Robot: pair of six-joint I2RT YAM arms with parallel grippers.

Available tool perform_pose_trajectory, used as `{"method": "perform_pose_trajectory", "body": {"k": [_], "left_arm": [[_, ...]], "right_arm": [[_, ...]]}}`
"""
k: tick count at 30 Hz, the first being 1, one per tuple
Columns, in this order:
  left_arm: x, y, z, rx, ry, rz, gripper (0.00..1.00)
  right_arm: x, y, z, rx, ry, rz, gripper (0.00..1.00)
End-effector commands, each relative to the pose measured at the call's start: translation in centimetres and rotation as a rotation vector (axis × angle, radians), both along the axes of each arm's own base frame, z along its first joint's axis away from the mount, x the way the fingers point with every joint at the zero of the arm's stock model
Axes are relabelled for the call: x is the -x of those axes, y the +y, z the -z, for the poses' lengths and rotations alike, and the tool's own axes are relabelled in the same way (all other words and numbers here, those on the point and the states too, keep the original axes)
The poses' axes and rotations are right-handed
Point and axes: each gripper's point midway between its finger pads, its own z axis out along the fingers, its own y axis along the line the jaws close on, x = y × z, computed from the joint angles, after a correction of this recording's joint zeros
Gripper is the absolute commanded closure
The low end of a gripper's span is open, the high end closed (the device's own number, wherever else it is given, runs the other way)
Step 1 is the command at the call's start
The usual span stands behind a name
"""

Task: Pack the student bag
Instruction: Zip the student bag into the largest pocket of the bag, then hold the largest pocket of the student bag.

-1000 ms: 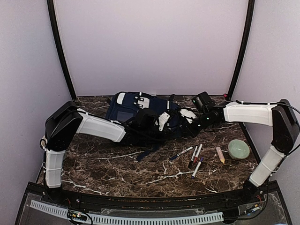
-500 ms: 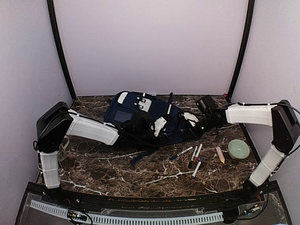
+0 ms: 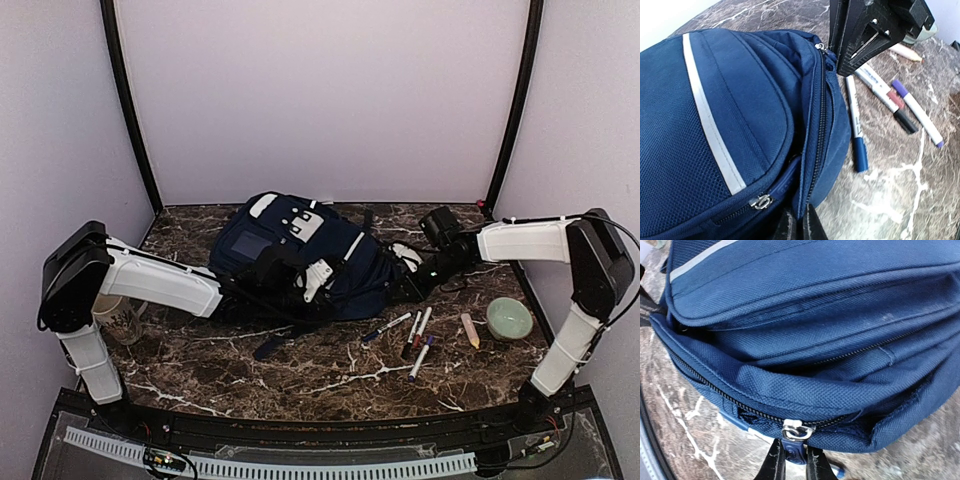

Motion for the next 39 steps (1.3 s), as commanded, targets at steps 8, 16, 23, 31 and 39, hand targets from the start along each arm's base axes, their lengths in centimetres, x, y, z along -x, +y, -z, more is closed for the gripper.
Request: {"method": "perform_pose_trajectory", "body": {"k": [8, 16, 23, 31, 39], "left_arm": [[2.5, -2.4, -5.7, 0.068, -0.140, 0.126, 0.48], [0.8, -6.7, -4.6, 0.051, -0.154, 0.189, 0.45], [-1.3, -8.5, -2.3, -0.012, -0.200, 0.178, 0.46], [-2.1, -9.0, -0.3, -0.041, -0.218, 0.174, 0.66], [-1.9, -11.0, -2.0, 0.109, -0.176, 0.175, 0.97]], "right_arm": [[3.6, 3.3, -1.0, -0.180, 0.147, -0.203, 1.00], [5.3, 3.4, -1.2, -0.227, 0.183, -0.250, 1.00], [5.5, 3.3, -1.1, -0.227, 0.204, -0.249, 1.00], [4.9, 2.6, -1.0, -0.214, 0.205, -0.205, 1.00], [2.6, 2.1, -1.4, -0.191, 0.144, -0.126, 0.83]]}}
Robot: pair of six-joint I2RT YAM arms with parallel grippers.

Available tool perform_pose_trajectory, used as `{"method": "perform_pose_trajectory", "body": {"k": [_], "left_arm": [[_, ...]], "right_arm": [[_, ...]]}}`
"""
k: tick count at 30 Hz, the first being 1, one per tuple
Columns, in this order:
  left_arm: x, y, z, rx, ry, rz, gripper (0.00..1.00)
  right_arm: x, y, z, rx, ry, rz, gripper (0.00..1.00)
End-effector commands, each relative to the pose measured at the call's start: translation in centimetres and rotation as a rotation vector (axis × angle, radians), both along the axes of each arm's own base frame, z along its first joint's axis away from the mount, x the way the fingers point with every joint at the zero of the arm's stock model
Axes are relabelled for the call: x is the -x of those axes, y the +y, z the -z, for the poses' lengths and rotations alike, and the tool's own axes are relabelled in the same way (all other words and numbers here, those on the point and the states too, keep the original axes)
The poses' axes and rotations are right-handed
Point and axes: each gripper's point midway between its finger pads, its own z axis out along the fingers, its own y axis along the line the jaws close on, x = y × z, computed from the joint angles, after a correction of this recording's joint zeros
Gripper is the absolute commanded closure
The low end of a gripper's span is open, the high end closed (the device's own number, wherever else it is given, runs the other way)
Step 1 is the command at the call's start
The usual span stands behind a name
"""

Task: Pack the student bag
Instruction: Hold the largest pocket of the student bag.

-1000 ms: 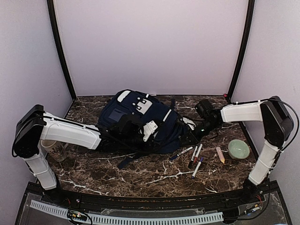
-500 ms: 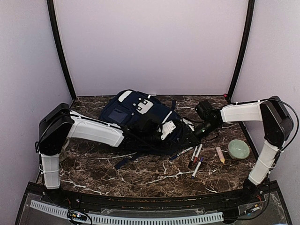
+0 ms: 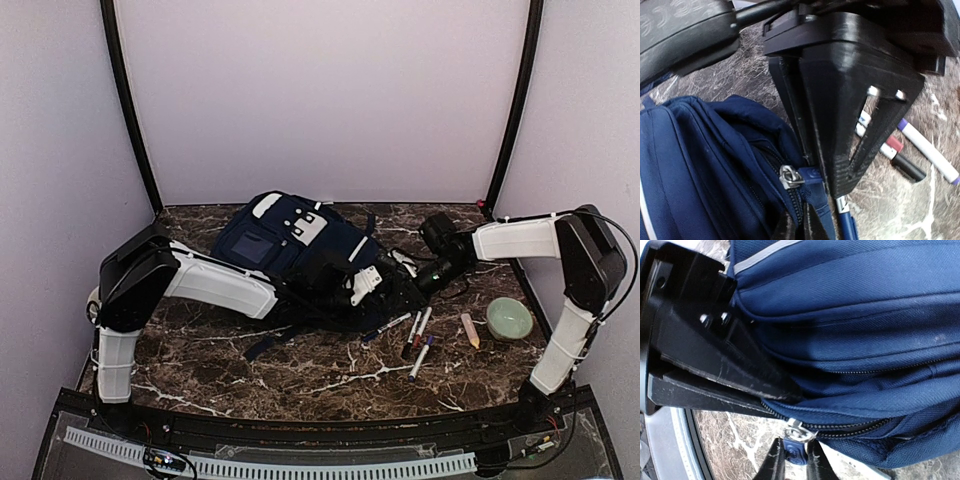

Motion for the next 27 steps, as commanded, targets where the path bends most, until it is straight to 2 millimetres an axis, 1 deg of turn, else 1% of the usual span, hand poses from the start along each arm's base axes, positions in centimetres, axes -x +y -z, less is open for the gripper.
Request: {"method": "perform_pose_trajectory", "body": {"k": [1, 3, 7, 9, 10, 13, 15, 16, 18, 21, 23, 27], "left_arm": [[-0.8, -1.9, -3.7, 0.151, 0.003, -0.005, 1.00], [-0.8, -2.2, -4.4, 0.181, 0.013, -0.011, 1.00], [-0.9, -2.6, -5.3, 0.241, 0.045, -0.030, 1.00], [-0.9, -2.7, -5.6, 0.268, 0.059, -0.038, 1.00], [-0.9, -2.8, -5.8, 0.280, 0.065, -0.042, 1.00], [-1.0, -2.9, -6.3, 0.311, 0.082, -0.056, 1.00], [-1.2, -3.0, -6.7, 0.333, 0.092, -0.066, 1.00], [-1.2, -3.1, -6.9, 0.344, 0.098, -0.069, 1.00], [-1.4, -3.1, -7.3, 0.363, 0.108, -0.077, 1.00], [-1.7, -3.0, -7.8, 0.385, 0.117, -0.090, 1.00], [-2.0, -2.8, -8.1, 0.391, 0.105, -0.100, 1.00], [-2.3, -2.4, -9.0, 0.422, 0.094, -0.104, 1.00]], "right_arm": [[-1.3, 0.1, -1.3, -0.014, -0.060, 0.040, 0.79], [-1.7, -0.1, -1.8, -0.010, -0.087, 0.058, 0.72], [-2.6, -0.6, -2.9, -0.002, -0.171, 0.112, 0.65], [-2.9, -1.0, -2.9, 0.014, -0.203, 0.137, 0.64], [-3.2, -1.2, -4.0, 0.007, -0.244, 0.153, 0.64], [-3.8, -1.5, -5.3, 0.002, -0.310, 0.196, 0.64], [-3.9, -1.5, -5.9, -0.003, -0.337, 0.211, 0.66], [-3.9, -1.4, -6.0, -0.004, -0.349, 0.213, 0.68], [-3.7, -1.2, -6.2, -0.003, -0.361, 0.207, 0.73], [-3.2, -0.7, -6.0, 0.000, -0.362, 0.185, 0.75], [-3.0, -0.5, -5.6, 0.008, -0.361, 0.174, 0.75], [-2.8, -0.1, -5.0, 0.018, -0.358, 0.163, 0.70]]}}
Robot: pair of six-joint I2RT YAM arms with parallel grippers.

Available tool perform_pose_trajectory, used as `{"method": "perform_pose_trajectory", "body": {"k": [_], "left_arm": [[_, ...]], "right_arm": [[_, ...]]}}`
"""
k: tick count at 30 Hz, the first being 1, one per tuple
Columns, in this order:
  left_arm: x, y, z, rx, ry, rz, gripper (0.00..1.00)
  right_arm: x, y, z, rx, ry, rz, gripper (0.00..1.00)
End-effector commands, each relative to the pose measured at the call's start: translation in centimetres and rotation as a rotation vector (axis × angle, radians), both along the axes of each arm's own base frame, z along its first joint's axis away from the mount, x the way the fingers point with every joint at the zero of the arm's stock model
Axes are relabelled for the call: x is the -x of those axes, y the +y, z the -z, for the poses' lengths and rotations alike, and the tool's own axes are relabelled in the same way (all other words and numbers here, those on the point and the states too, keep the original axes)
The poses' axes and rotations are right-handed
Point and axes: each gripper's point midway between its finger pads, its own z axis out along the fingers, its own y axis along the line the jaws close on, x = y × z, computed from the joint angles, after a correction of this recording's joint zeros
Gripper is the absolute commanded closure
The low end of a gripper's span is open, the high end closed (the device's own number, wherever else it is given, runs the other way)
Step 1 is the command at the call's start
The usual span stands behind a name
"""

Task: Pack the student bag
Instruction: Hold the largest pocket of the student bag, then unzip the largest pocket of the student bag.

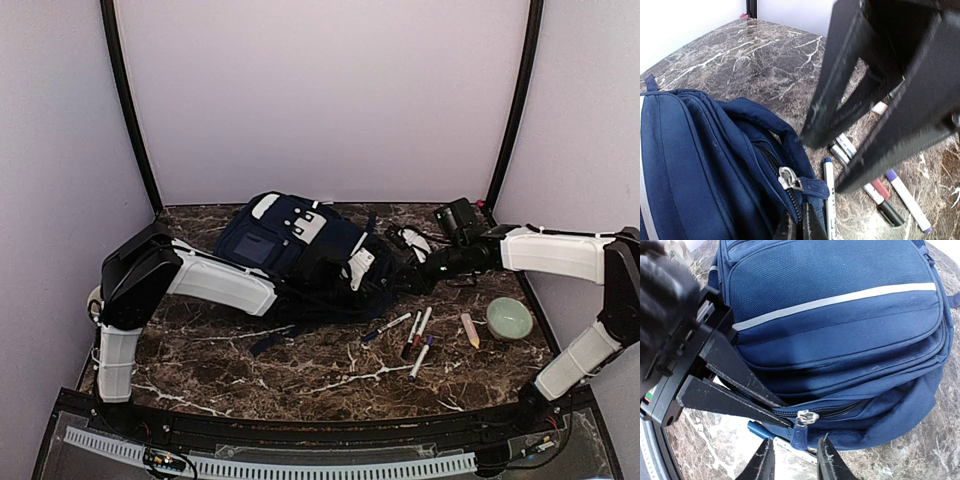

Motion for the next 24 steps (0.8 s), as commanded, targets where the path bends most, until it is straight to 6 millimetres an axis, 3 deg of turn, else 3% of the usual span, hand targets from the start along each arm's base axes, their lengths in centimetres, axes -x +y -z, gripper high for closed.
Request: {"method": "perform_pose_trajectory", "body": {"k": [1, 14, 24], "left_arm": [[-1.2, -1.0, -6.9, 0.196, -0.079, -0.009, 1.00], [-0.7, -0.9, -8.1, 0.245, -0.072, 0.021, 1.00], [0.0, -1.0, -8.6, 0.278, -0.075, 0.056, 1.00]], "right_arm": [[-0.2, 0.6, 0.6, 0.012, -0.025, -0.005, 0.69], [-0.6, 1.8, 2.7, 0.067, -0.023, -0.019, 0.60], [-2.3, 1.2, 4.1, 0.126, -0.055, 0.052, 0.76]]}}
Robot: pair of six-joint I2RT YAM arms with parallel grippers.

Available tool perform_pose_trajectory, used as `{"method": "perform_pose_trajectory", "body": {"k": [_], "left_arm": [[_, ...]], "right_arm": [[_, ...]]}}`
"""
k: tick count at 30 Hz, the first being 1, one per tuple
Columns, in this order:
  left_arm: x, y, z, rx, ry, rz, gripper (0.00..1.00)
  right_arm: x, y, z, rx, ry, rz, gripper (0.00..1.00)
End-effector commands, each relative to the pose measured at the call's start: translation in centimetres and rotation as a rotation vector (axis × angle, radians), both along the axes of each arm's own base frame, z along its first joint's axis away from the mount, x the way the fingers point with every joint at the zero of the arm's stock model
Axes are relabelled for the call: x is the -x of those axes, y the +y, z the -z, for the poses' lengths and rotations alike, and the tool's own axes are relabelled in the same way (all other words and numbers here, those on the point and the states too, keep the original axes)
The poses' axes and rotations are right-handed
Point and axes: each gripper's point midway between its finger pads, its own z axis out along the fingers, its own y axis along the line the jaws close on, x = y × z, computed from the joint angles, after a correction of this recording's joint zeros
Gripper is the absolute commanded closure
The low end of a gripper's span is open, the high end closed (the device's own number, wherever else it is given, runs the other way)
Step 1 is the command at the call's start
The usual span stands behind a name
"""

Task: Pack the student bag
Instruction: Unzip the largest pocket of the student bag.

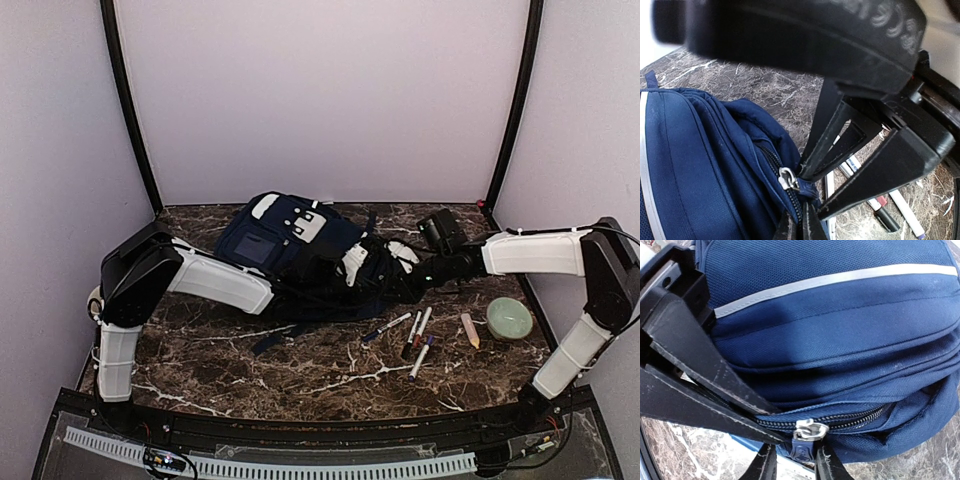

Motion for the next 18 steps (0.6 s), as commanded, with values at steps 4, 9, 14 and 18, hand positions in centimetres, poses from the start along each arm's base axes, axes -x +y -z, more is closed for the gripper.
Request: {"method": "perform_pose_trajectory", "body": {"k": [4, 9, 14, 18], "left_arm": [[0.8, -1.0, -7.9, 0.197, -0.114, 0.052, 1.00], [1.0, 0.1, -6.9, 0.138, -0.118, 0.040, 1.00], [2.0, 2.2, -4.6, 0.042, -0.107, 0.035, 1.00], [3.3, 5.0, -2.5, -0.060, -0.084, 0.028, 1.00]], "right_arm": [[-1.7, -0.1, 0.0, 0.026, -0.036, 0.047, 0.87], [-1.4, -1.2, -1.9, -0.006, -0.044, 0.039, 1.00], [-0.8, -3.4, -1.4, 0.010, 0.028, 0.028, 1.00], [-0.4, -5.0, 0.6, 0.065, 0.093, 0.030, 1.00]]}}
